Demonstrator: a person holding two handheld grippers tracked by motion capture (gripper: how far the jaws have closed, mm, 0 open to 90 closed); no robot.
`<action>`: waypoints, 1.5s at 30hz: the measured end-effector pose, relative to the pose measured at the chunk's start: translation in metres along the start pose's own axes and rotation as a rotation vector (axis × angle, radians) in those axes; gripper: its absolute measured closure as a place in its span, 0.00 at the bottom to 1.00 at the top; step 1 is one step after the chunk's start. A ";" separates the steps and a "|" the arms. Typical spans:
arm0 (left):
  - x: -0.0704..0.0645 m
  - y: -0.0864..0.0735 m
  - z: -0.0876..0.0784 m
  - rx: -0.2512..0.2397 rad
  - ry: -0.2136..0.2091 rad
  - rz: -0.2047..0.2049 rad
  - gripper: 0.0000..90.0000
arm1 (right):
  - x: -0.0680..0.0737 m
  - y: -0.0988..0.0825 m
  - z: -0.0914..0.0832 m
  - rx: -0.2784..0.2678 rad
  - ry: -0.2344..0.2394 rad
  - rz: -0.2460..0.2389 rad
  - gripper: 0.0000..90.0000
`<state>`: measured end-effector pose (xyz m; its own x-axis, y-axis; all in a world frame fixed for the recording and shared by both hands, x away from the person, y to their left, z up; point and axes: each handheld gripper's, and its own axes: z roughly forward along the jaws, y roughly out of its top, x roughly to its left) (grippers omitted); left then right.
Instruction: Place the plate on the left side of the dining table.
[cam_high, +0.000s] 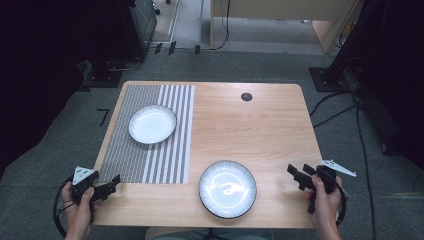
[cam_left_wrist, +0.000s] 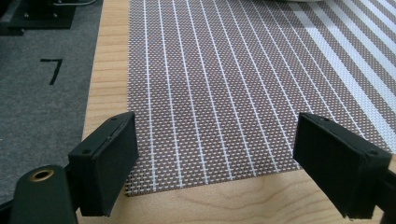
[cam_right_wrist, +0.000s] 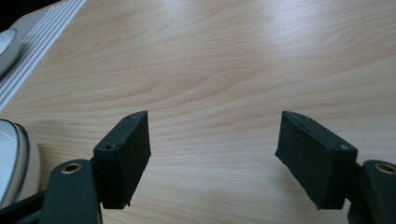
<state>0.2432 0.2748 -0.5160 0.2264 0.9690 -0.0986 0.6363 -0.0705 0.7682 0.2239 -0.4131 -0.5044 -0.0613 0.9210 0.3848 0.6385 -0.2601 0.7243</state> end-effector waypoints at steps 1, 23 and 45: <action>0.000 0.000 0.000 0.000 -0.001 -0.001 0.15 | -0.003 -0.001 -0.002 -0.001 -0.007 0.002 0.29; -0.009 0.002 0.006 0.063 0.057 0.084 0.12 | -0.009 -0.019 -0.006 0.061 -0.178 -0.088 0.27; -0.009 0.002 0.006 0.062 0.058 0.082 0.12 | 0.021 -0.033 0.011 0.103 -0.289 -0.234 0.00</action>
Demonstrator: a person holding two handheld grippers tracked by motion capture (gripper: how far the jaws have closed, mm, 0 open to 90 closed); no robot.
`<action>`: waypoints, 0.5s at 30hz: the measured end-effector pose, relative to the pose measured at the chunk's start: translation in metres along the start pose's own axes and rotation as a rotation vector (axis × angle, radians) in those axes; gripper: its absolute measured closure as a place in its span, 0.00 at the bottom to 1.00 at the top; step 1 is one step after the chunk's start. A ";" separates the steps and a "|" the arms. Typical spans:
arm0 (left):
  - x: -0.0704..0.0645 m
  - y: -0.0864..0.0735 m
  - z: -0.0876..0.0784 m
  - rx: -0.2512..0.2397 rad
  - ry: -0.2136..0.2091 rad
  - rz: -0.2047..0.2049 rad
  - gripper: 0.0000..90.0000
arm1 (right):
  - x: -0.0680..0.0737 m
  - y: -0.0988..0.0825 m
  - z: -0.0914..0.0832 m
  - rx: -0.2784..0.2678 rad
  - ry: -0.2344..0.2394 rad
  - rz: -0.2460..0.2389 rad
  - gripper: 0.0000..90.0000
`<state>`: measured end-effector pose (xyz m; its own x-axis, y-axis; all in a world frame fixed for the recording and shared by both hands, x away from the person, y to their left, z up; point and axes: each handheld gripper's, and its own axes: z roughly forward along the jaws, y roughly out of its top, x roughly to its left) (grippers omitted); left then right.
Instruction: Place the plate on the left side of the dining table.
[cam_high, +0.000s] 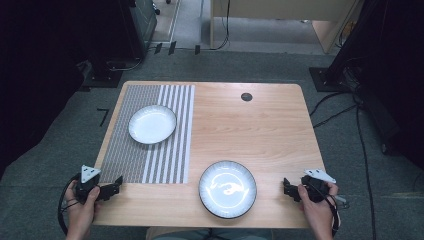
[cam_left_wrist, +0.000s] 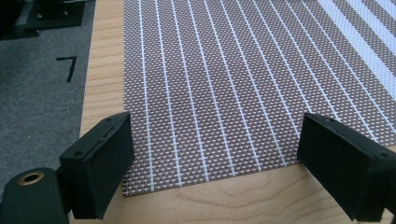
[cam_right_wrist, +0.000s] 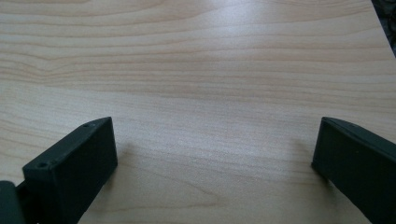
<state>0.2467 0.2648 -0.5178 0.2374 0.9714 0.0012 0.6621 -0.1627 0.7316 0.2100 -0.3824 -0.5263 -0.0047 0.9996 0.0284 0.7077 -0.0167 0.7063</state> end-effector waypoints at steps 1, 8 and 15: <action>0.000 0.000 0.000 0.001 0.000 0.001 0.12 | 0.000 0.000 0.000 0.000 0.000 0.001 0.00; 0.000 0.000 0.000 0.002 0.001 0.001 0.12 | 0.000 0.000 0.000 -0.002 0.000 -0.001 0.00; 0.000 0.000 0.000 0.001 0.003 -0.004 0.12 | 0.000 0.000 0.000 -0.001 0.000 0.000 0.00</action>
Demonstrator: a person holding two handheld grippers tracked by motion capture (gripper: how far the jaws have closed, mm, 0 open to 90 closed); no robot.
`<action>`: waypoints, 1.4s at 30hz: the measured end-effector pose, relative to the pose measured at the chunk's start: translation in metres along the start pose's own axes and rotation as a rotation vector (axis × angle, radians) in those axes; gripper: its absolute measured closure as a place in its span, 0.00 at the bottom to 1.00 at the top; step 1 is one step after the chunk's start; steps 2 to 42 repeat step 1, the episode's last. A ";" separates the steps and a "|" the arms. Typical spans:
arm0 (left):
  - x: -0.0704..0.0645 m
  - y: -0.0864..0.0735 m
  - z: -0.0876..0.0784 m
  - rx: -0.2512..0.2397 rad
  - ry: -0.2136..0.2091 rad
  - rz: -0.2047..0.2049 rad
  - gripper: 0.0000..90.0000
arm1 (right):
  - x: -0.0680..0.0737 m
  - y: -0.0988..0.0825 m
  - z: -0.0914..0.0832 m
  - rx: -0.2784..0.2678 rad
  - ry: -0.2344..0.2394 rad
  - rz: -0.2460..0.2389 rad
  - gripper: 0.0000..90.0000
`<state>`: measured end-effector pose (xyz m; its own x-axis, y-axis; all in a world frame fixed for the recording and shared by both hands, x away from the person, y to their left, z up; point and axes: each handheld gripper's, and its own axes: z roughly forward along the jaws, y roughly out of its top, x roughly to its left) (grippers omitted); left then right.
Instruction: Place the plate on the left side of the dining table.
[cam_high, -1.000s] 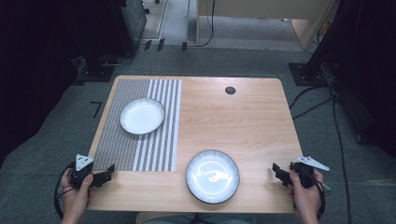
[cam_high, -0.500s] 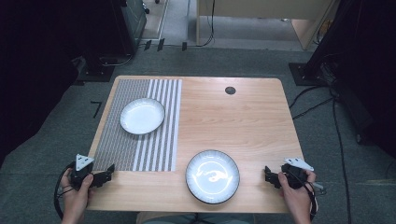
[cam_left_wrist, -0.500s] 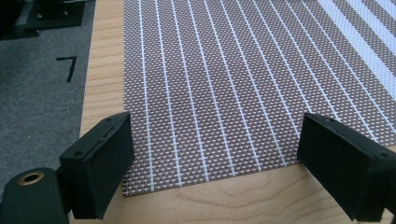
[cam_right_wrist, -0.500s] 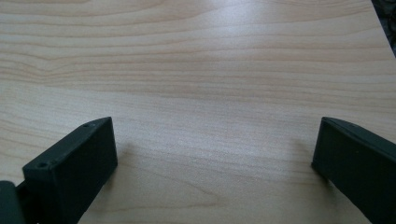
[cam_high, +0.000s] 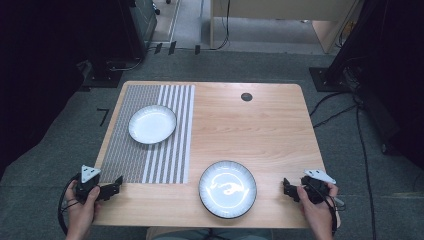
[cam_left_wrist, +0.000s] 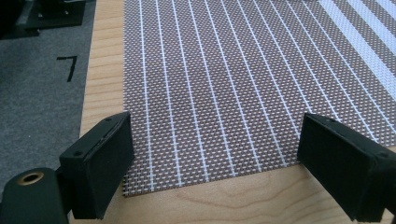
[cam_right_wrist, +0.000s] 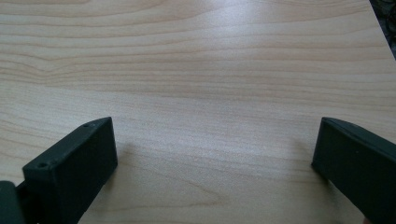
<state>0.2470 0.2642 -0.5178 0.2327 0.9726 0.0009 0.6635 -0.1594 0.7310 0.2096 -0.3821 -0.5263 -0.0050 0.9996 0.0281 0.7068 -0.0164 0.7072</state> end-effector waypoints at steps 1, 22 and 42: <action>0.000 0.000 0.000 0.001 0.000 0.001 0.11 | 0.000 0.000 0.000 0.001 -0.001 0.001 0.00; 0.000 0.000 0.000 0.001 0.000 0.001 0.11 | 0.000 0.000 0.000 0.001 -0.001 0.001 0.00; 0.000 0.000 0.000 0.001 0.000 0.001 0.11 | 0.000 0.000 0.000 0.001 -0.001 0.001 0.00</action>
